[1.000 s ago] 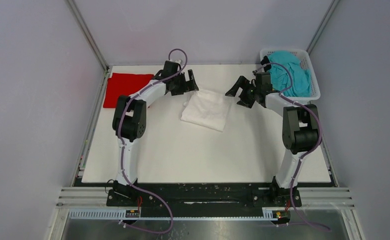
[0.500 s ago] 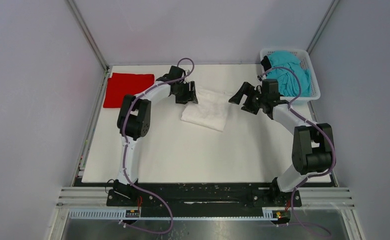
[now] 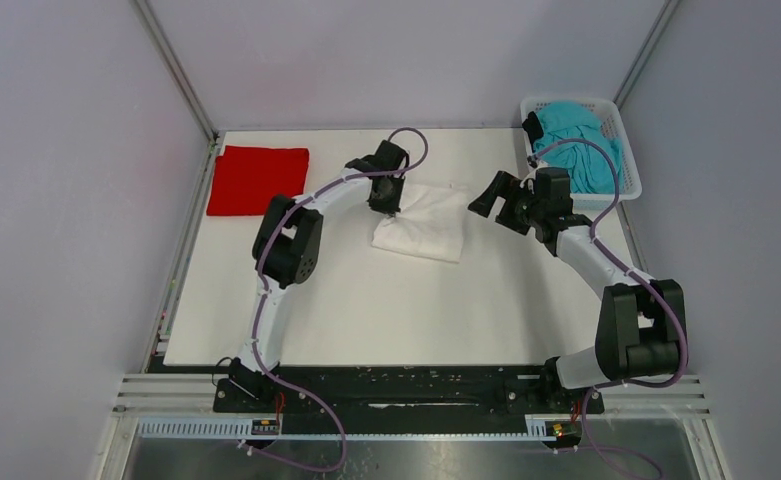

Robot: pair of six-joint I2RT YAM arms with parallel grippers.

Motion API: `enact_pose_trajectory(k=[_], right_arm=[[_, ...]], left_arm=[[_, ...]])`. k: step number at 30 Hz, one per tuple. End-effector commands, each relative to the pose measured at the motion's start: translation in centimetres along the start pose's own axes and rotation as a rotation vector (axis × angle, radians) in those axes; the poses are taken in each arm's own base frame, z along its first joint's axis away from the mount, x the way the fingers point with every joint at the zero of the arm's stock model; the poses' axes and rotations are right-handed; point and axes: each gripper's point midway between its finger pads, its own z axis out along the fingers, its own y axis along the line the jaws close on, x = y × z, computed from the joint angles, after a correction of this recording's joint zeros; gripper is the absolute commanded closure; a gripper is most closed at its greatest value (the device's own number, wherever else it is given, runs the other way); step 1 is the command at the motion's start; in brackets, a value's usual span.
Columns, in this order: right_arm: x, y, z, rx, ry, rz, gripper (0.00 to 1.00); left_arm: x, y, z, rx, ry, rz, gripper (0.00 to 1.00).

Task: Fold and stack the t-shirts
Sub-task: Put the neatly folded tshirt into the corner of the board with the left arm

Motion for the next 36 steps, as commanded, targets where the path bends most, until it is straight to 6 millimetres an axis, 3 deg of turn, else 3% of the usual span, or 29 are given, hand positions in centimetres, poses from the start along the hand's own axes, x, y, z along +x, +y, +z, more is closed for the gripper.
enact_pose_trajectory(k=[1,13,23,36], right_arm=[[-1.3,-0.2,-0.8,0.026,-0.059,-0.048,0.0],[-1.6,-0.6,-0.8,0.043,-0.08,-0.059,0.01],[-1.7,-0.8,-0.3,0.051,-0.072,-0.054,0.0],[-1.9,-0.7,-0.4,0.05,-0.08,-0.056,0.0]], left_arm=[[-1.1,5.6,-2.0,-0.264,-0.03,0.107,1.0],[-6.6,13.9,-9.2,-0.545,-0.149,0.244,1.0],[-8.6,21.7,-15.1,-0.775,-0.157,0.238,1.0],[-11.9,26.0,-18.7,-0.854,-0.293,0.054,1.0]])
